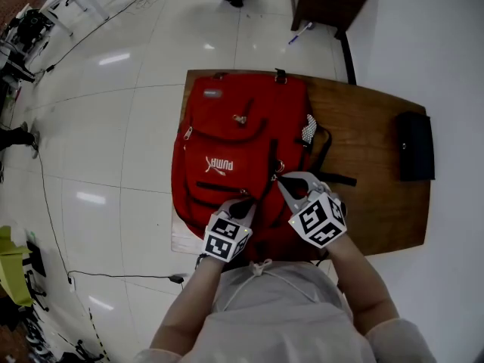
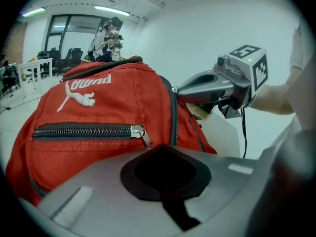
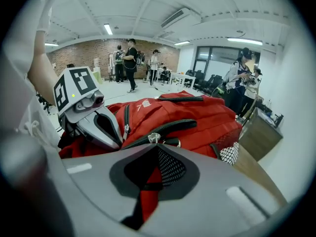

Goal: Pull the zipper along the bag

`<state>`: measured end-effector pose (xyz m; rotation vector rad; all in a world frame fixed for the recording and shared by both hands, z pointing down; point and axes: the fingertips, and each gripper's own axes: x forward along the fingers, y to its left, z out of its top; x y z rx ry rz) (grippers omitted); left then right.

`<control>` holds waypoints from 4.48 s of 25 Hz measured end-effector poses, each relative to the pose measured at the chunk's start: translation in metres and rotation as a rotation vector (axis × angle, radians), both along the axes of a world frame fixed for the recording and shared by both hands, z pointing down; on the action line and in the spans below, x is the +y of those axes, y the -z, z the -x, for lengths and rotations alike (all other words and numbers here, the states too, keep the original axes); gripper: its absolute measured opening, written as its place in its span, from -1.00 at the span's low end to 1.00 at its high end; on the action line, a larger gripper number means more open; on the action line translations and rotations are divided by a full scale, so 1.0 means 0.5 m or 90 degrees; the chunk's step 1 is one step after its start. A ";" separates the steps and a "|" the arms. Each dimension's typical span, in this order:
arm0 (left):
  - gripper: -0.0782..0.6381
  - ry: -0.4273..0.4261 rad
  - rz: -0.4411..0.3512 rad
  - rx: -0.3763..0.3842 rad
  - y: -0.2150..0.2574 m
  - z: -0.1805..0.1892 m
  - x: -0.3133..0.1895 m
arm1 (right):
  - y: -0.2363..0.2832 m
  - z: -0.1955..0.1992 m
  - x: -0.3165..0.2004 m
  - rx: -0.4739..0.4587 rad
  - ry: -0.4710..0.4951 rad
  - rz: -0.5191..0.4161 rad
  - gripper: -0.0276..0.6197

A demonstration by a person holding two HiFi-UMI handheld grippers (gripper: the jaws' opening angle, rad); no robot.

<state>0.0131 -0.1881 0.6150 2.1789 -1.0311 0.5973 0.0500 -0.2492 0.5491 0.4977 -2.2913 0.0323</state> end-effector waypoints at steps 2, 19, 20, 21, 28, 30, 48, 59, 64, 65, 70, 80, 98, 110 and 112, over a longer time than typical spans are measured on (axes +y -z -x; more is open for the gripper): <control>-0.77 0.002 0.001 0.006 0.002 0.002 -0.002 | 0.008 0.003 -0.012 0.000 -0.004 -0.002 -0.89; -0.77 0.010 0.051 0.010 -0.012 0.008 -0.003 | 0.006 -0.006 -0.069 0.023 -0.009 0.013 -0.89; -0.77 0.011 0.056 0.013 -0.014 0.008 -0.003 | 0.007 -0.007 -0.070 0.029 -0.003 0.013 -0.89; -0.77 0.011 0.060 0.015 -0.015 0.008 -0.003 | 0.008 -0.008 -0.069 0.035 0.003 0.016 -0.89; -0.77 0.013 0.064 0.016 -0.017 0.009 -0.002 | 0.021 -0.011 -0.066 0.109 0.095 0.018 -0.89; -0.77 0.012 0.062 0.014 -0.017 0.008 -0.001 | 0.022 -0.012 -0.074 0.128 0.119 0.011 -0.89; -0.77 0.003 0.072 0.006 -0.024 0.009 0.000 | 0.020 -0.009 -0.179 0.097 0.054 0.061 -0.89; -0.76 0.050 -0.017 -0.031 0.041 0.020 -0.006 | 0.072 -0.017 -0.115 0.047 -0.050 -0.071 -0.46; -0.76 0.065 -0.146 0.010 0.207 0.040 -0.012 | 0.190 -0.012 -0.029 -0.106 -0.111 -0.137 -0.57; -0.76 0.072 -0.179 0.020 0.248 0.047 -0.007 | 0.217 -0.012 -0.006 -0.134 -0.120 -0.155 -0.66; -0.76 0.092 -0.334 0.069 0.439 0.078 0.072 | 0.308 -0.010 0.134 -0.254 -0.165 -0.178 -0.90; -0.76 0.070 -0.462 0.122 0.586 0.145 0.405 | 0.405 0.031 0.472 -0.322 -0.191 -0.280 -0.90; -0.76 0.026 -0.488 0.163 0.646 0.223 0.847 | 0.454 0.147 0.958 -0.345 -0.197 -0.279 -0.90; -0.76 0.021 -0.468 0.134 0.622 0.233 0.891 | 0.449 0.146 0.999 -0.360 -0.234 -0.261 -0.90; -0.76 0.018 -0.471 0.138 0.625 0.229 0.898 | 0.450 0.147 1.007 -0.356 -0.229 -0.270 -0.90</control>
